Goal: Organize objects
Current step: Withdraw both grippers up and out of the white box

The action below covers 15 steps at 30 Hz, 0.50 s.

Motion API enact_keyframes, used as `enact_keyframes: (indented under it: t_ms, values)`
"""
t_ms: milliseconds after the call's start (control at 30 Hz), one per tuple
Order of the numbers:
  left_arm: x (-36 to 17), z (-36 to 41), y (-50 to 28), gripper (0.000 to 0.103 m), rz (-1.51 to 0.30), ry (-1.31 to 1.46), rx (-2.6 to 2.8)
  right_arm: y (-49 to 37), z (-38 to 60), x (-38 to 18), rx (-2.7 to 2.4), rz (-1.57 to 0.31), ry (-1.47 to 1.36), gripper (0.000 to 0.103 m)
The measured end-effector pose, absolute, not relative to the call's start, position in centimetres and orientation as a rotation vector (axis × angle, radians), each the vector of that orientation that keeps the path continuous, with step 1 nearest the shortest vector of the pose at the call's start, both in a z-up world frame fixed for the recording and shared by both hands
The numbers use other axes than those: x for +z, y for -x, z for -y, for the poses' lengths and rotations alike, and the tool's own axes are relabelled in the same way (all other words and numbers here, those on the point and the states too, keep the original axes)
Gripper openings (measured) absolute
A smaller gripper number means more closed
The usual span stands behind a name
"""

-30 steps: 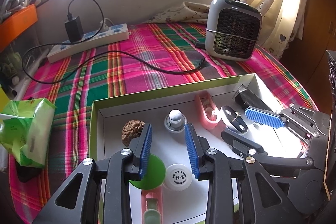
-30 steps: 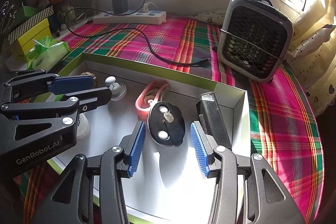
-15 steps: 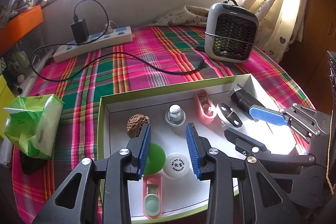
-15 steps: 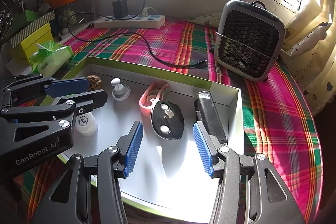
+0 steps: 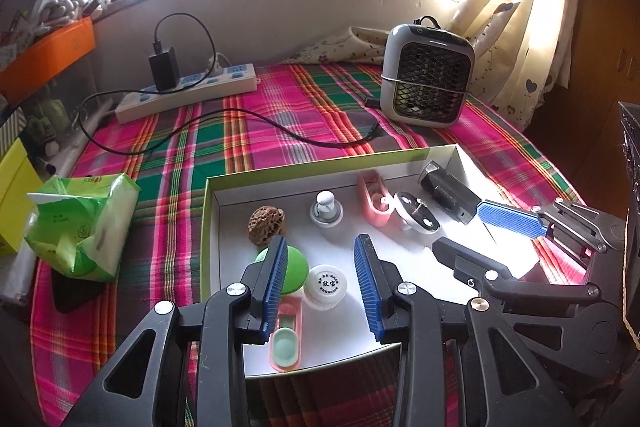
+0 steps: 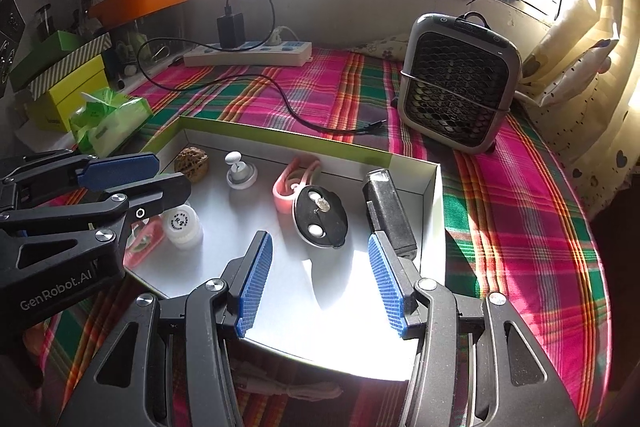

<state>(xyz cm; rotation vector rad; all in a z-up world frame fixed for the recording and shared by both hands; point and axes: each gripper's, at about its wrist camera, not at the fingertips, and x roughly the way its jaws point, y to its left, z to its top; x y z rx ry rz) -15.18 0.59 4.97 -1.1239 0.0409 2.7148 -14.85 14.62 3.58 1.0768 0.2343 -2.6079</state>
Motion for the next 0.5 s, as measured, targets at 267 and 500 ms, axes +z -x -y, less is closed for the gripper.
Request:
enact_keyframes:
  t_ms: [267,500]
  values:
    - [5.5,0.1,12.8,0.033,0.005,1.092,2.723,13.1,-15.5,4.2,-2.628,-0.203,-1.051,0.051]
    - [5.3,0.4,11.0,0.033,0.037,1.088,2.712,11.5,-16.1,4.4,-2.638,-0.199,-1.036,0.051]
